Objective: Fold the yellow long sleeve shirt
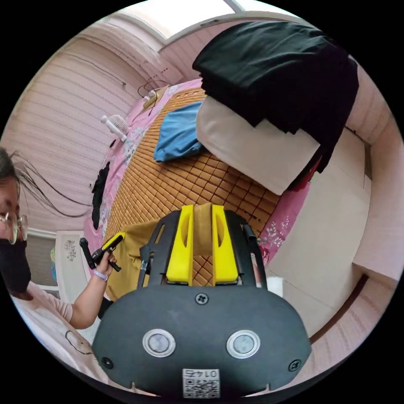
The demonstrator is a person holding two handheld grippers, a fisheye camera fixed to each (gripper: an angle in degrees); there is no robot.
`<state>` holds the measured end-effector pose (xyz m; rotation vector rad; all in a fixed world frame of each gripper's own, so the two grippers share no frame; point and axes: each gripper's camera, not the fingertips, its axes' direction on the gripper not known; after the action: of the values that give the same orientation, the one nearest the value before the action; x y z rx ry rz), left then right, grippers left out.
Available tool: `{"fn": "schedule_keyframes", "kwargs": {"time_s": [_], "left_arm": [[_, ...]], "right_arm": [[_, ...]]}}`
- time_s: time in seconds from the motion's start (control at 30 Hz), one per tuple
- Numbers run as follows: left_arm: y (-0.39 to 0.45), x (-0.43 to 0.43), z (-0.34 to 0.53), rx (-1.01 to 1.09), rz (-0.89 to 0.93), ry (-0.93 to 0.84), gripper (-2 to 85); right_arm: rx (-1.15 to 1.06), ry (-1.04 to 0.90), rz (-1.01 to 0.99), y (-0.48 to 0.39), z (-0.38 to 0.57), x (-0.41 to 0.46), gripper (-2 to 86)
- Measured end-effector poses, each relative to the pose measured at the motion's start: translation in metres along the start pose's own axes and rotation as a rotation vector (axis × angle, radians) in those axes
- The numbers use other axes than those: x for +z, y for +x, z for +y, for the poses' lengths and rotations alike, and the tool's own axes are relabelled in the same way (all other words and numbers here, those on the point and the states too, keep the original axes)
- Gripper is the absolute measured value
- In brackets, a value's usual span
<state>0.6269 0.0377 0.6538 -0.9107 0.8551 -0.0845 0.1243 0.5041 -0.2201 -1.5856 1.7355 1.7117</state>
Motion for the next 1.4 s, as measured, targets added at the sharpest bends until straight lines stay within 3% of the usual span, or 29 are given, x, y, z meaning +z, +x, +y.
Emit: {"fn": "schedule_keyframes", "kwargs": {"time_s": [0.07, 0.17, 0.33, 0.43, 0.5, 0.7, 0.83, 0.9, 1.03, 1.1, 1.17, 1.23, 1.4], "left_arm": [[-0.014, -0.001, 0.002, -0.066, -0.03, 0.013, -0.8], [-0.023, 0.018, 0.009, -0.078, -0.064, -0.079, -0.8], [-0.022, 0.006, 0.017, -0.021, -0.084, -0.08, -0.5], [-0.03, -0.007, 0.028, -0.06, -0.061, -0.064, -0.3], [-0.039, -0.018, 0.036, -0.14, -0.007, -0.045, -0.1], [-0.047, -0.033, 0.058, -0.209, 0.118, 0.007, 1.4], [-0.06, -0.052, 0.081, -0.329, 0.181, 0.039, 4.0], [-0.068, -0.08, 0.102, -0.382, 0.212, 0.086, 4.9], [-0.078, -0.147, 0.16, -0.431, 0.222, 0.235, 4.3], [-0.085, -0.192, 0.215, -0.411, 0.137, 0.29, 3.5], [-0.099, -0.221, 0.262, -0.424, 0.045, 0.293, 2.9], [-0.118, -0.247, 0.313, -0.455, -0.042, 0.258, 2.4], [-0.15, -0.319, 0.479, -0.684, -0.159, 0.193, 1.4]], "right_arm": [[0.007, 0.059, -0.002, 0.004, -0.007, 0.017, 6.9], [-0.081, -0.06, 0.125, -0.003, 0.009, 0.068, 8.2], [-0.162, -0.114, 0.155, -0.014, 0.013, 0.146, 9.7], [-0.234, -0.169, 0.274, -0.016, 0.008, 0.202, 7.6], [-0.35, -0.112, 0.267, -0.023, 0.016, 0.204, 4.6], [-0.401, -0.133, 0.356, -0.026, 0.019, 0.23, 0.3], [-0.447, -0.112, 0.653, -0.042, 0.027, 0.245, -0.5], [-0.493, -0.152, 0.679, -0.055, 0.04, 0.247, -0.7], [-0.783, -0.203, 0.603, -0.113, 0.101, 0.262, -0.8], [-0.877, -0.354, 0.413, -0.14, 0.126, 0.286, -0.8], [-0.939, -0.558, 0.0, -0.181, 0.15, 0.321, -0.6], [-0.959, -0.594, -0.186, -0.217, 0.167, 0.354, -0.4], [-1.198, -0.624, -0.339, -0.358, 0.237, 0.468, 0.3]]}}
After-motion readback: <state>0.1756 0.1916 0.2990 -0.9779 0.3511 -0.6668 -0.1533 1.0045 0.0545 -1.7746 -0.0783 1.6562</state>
